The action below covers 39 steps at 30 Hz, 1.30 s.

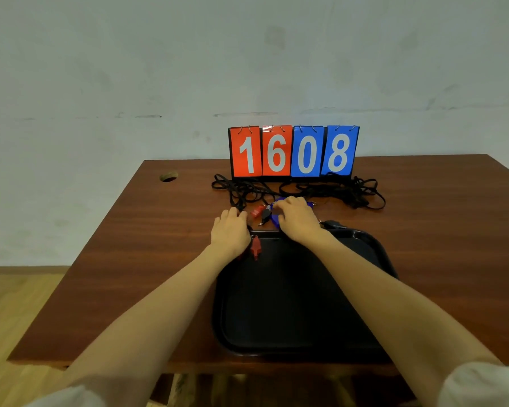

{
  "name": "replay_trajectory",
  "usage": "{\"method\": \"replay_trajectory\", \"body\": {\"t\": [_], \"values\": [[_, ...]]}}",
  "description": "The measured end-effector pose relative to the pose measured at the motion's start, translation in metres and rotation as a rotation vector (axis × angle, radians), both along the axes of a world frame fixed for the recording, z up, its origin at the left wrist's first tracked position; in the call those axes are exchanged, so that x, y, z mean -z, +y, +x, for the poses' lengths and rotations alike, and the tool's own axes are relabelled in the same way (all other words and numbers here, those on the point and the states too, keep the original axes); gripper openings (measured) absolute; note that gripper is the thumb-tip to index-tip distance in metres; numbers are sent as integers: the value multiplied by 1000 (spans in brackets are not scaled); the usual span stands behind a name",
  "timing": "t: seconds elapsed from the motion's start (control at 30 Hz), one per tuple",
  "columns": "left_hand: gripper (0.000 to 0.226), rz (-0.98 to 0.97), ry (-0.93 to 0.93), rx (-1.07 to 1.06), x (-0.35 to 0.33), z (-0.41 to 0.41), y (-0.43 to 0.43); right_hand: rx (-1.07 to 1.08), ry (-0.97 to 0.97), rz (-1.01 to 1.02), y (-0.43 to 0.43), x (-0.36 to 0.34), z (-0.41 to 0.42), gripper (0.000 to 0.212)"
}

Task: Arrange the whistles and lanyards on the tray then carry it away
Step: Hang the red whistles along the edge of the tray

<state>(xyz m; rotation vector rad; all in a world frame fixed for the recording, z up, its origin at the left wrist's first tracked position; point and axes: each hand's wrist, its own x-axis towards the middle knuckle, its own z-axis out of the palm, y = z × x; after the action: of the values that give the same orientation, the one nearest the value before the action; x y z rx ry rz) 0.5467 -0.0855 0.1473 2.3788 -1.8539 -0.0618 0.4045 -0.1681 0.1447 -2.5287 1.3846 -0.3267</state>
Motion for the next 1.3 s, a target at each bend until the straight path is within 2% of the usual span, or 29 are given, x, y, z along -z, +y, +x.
{"method": "replay_trajectory", "body": {"t": [0.23, 0.33, 0.47, 0.63, 0.7, 0.83, 0.97, 1.03, 1.1, 1.2, 1.23, 1.3], "values": [[45, 37, 77, 54, 13, 2, -57, -175, 189, -25, -29, 20, 22, 48], [43, 53, 72, 99, 23, 3, -73, -133, 198, -61, -36, 30, 22, 48], [35, 11, 39, 52, 29, 2, -81, -52, 157, -130, -41, 41, 15, 45], [36, 36, 105, 40, 32, 6, -79, -93, 169, -153, -43, 36, 16, 46], [36, 32, 107, 19, 32, 9, -75, -104, 187, -169, -41, 31, 19, 48], [34, 61, -29, -9, 31, 14, -63, -126, 249, -170, -37, 26, 22, 52], [36, -23, 15, -10, 24, 15, -50, -114, 363, -163, -32, 22, 26, 49], [37, -156, 75, -5, 15, 16, -43, -81, 285, -191, -30, 20, 27, 46], [34, -273, 193, -10, 4, 15, -34, 3, 65, -243, -27, 14, 26, 39], [36, -360, 558, -72, -12, 6, -17, 134, -268, -203, -15, -5, 21, 32], [37, -378, 647, -69, -15, 1, -12, 149, -317, -161, -8, -10, 17, 31], [34, -382, 686, -11, -16, -11, -2, 143, -359, -97, 6, -15, 6, 30]]}}
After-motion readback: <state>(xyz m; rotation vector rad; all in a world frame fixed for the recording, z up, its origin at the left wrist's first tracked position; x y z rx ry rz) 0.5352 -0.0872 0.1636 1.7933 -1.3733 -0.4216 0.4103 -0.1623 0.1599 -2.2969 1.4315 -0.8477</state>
